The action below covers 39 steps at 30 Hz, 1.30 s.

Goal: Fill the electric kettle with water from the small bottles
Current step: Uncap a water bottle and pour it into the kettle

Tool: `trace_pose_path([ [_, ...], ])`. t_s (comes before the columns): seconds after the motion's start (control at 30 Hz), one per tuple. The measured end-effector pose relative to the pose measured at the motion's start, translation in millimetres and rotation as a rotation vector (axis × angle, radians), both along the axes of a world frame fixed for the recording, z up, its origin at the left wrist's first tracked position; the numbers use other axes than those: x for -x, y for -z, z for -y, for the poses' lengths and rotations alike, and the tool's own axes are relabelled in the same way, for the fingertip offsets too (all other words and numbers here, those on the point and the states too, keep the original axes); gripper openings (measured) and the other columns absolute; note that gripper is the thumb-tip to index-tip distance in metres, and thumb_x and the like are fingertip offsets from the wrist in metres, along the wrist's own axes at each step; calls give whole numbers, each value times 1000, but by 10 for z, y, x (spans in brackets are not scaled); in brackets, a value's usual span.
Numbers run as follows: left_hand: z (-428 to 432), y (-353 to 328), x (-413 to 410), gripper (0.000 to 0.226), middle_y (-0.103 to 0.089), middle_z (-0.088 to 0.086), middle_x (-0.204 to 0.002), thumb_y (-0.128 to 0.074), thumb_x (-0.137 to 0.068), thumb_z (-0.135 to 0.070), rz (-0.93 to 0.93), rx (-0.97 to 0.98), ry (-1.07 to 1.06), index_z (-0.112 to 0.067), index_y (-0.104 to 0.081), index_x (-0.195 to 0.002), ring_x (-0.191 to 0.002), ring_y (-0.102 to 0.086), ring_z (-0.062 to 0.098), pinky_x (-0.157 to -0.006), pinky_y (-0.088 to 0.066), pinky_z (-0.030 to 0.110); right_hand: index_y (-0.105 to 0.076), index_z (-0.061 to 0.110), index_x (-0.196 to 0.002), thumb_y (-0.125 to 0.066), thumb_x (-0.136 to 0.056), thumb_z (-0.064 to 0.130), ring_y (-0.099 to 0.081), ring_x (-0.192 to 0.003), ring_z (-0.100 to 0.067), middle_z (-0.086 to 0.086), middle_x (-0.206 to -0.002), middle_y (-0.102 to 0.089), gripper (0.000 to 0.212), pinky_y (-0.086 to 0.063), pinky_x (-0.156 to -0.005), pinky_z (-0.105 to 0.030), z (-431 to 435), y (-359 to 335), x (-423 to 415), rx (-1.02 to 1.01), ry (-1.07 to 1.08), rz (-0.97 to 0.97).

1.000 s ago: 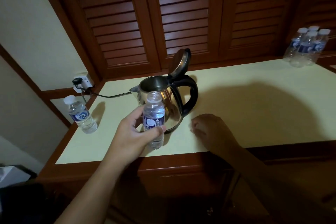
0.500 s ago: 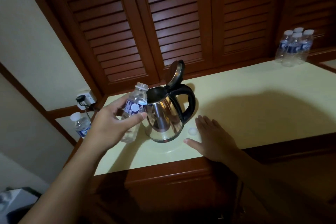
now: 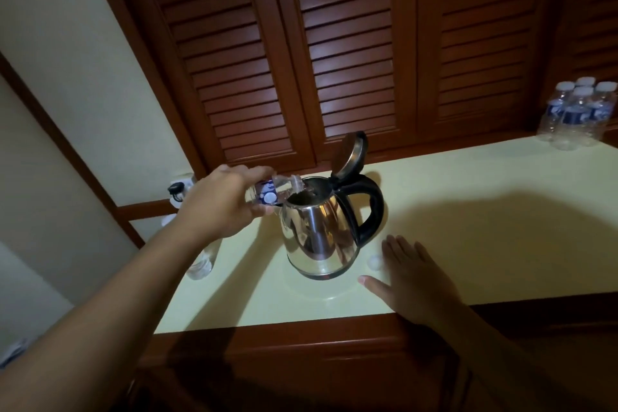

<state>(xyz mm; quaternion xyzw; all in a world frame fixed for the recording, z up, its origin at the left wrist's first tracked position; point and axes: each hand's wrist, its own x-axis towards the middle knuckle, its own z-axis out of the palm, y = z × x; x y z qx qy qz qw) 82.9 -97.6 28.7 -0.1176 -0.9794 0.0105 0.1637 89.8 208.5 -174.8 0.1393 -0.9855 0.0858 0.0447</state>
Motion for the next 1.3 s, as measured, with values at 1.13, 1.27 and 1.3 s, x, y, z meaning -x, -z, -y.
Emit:
trace_pose_path([
  [1.13, -176, 27, 173, 79, -56, 15, -148, -77, -74, 0, -342, 511, 178, -27, -56, -144, -146, -39, 46, -113, -21, 82, -28, 17, -157, -32, -101, 61, -19, -154, -18, -3, -165, -28, 72, -7, -126, -38, 27, -3, -1, 183, 17, -33],
  [1.27, -171, 14, 162, 79, -54, 15, -151, -76, -76, -2, -333, 528, 179, -28, -53, -146, -148, -36, 46, -114, -18, 83, -32, 25, -155, -28, -100, 61, -19, -154, -18, 0, -165, -29, 66, -6, -124, -37, 8, 18, 6, 180, 6, -33],
  [1.3, -172, 6, 157, 79, -53, 15, -151, -77, -76, -3, -328, 531, 175, -28, -53, -147, -149, -36, 47, -114, -18, 83, -35, 28, -154, -27, -99, 61, -19, -154, -18, 1, -164, -30, 64, -6, -124, -38, 4, 20, 7, 178, 1, -33],
])
